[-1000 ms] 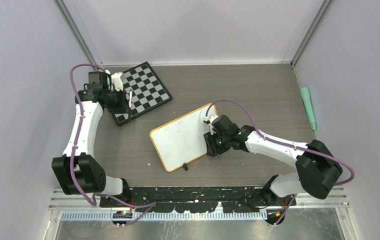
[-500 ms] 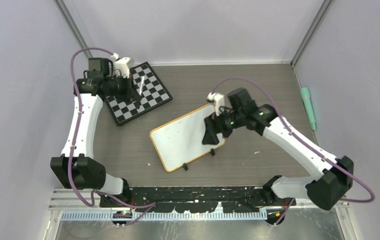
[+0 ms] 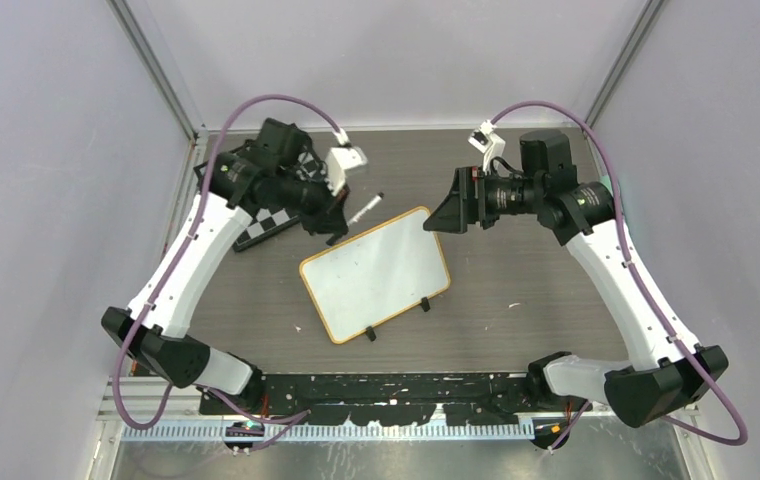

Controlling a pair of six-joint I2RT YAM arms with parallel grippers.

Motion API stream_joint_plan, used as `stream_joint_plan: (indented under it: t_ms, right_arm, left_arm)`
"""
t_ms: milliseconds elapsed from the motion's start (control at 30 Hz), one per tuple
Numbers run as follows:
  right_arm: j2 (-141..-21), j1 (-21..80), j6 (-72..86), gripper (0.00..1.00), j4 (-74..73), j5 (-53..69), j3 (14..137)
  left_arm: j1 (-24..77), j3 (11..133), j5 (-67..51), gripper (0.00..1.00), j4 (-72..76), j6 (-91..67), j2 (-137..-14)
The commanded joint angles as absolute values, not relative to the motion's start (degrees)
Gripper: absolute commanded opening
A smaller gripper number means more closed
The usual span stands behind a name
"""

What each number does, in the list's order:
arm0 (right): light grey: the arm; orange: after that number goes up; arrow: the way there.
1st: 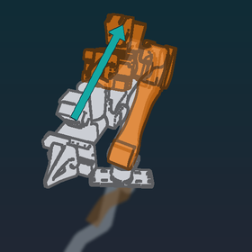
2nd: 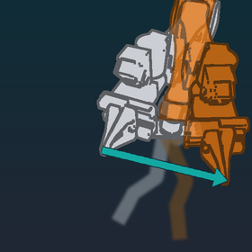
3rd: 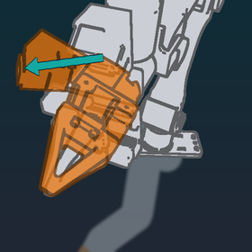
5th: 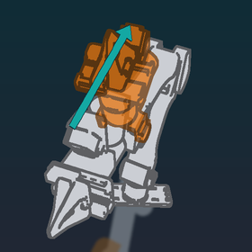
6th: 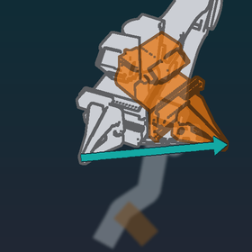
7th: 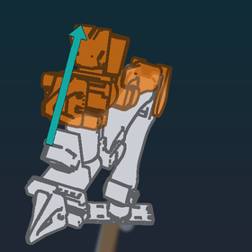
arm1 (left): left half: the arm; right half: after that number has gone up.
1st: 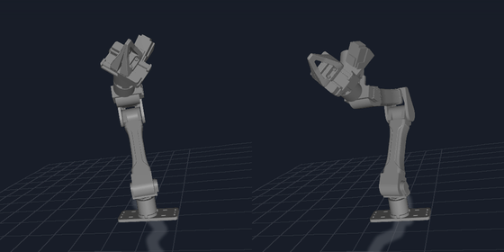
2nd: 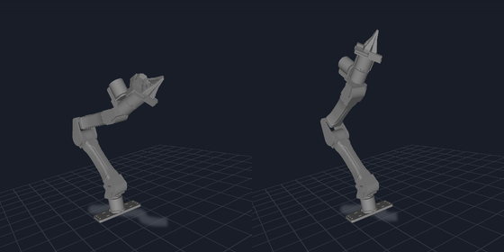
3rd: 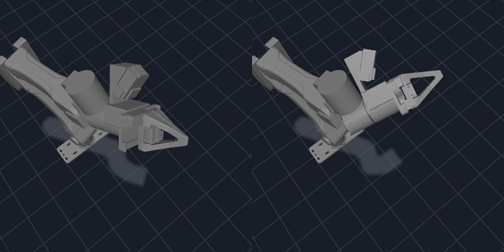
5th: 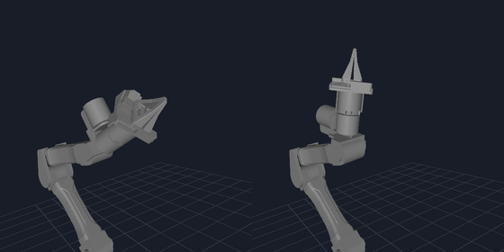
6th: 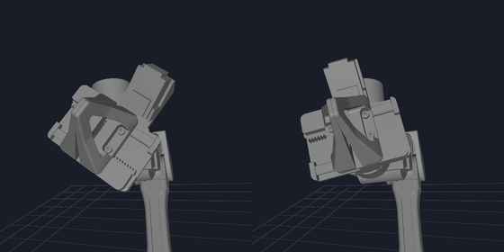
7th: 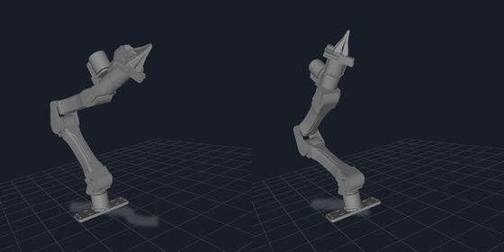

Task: Write a sentence on the whiteboard
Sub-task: Pass from the left arm to the right

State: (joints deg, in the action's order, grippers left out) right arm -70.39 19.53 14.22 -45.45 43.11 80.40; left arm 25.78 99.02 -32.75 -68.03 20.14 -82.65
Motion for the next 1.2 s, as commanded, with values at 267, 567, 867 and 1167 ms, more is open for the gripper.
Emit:
stream_joint_plan:
  t_ms: [267,567,867,1167]
  right_arm:
    - [-74.3,25.0,23.9,0.82,-45.0,54.8,79.4]
    - [-78.5,29.2,26.3,0.63,-42.5,53.0,79.6]
    - [-80.4,31.7,26.5,0.44,-41.3,52.0,78.7]
    - [-80.7,32.7,26.7,0.35,-40.6,52.1,78.0]
  left_arm:
    - [41.0,99.1,-25.3,0.0,-72.1,29.2,-84.0]
    - [46.8,102.5,-21.4,0.0,-73.2,30.2,-88.1]
    - [48.8,105.5,-22.2,0.0,-73.6,29.4,-91.1]
    - [48.9,107.2,-21.9,0.0,-73.3,28.2,-92.2]
